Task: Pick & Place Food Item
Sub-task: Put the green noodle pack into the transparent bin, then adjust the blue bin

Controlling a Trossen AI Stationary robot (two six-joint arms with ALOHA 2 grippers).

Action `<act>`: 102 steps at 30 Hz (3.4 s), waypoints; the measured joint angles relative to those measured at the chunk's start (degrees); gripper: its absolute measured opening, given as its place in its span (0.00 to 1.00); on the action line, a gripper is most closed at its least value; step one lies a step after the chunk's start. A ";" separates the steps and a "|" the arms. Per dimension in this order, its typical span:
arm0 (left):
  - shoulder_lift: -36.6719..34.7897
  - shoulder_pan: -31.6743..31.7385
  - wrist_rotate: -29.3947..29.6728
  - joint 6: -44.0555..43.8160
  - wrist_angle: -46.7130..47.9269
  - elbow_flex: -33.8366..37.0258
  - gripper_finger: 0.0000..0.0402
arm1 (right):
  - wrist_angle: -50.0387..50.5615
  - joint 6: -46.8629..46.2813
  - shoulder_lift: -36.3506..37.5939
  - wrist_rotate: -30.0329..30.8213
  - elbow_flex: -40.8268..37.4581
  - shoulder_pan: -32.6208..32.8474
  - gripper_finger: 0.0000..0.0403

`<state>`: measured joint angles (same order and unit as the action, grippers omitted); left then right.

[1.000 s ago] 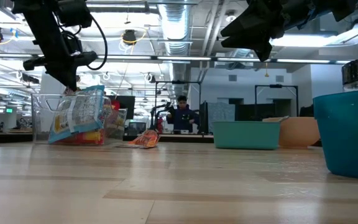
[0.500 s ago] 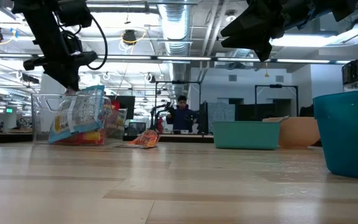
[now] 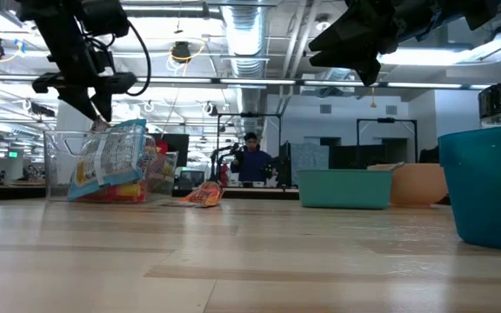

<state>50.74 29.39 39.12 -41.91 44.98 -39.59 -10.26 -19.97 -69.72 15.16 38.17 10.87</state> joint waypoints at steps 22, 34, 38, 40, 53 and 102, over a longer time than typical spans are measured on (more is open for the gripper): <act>0.00 -0.20 -11.82 17.03 -19.08 0.02 0.24 | 0.04 0.31 0.00 0.00 -0.02 -0.01 0.30; 0.00 -8.35 -19.26 17.68 -26.62 0.02 0.12 | 1.74 0.46 0.01 0.02 -0.04 -0.02 0.30; 0.00 -13.76 -19.37 17.68 -28.32 0.02 0.08 | 1.86 0.46 0.01 0.02 -0.04 -0.02 0.30; 0.00 -16.56 -19.44 17.68 -28.56 0.02 0.06 | 1.93 0.46 0.01 0.02 -0.04 -0.02 0.30; 0.00 -34.84 -14.29 17.49 -29.63 0.04 0.00 | 2.19 0.13 0.01 0.02 -0.04 -0.02 0.30; 15.78 -47.87 -3.02 17.68 -39.05 0.07 0.00 | 26.84 -25.71 1.33 -3.39 0.00 0.35 0.30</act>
<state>66.52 -18.48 36.10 -24.23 5.93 -39.53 16.58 -45.68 -68.39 11.76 38.17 11.22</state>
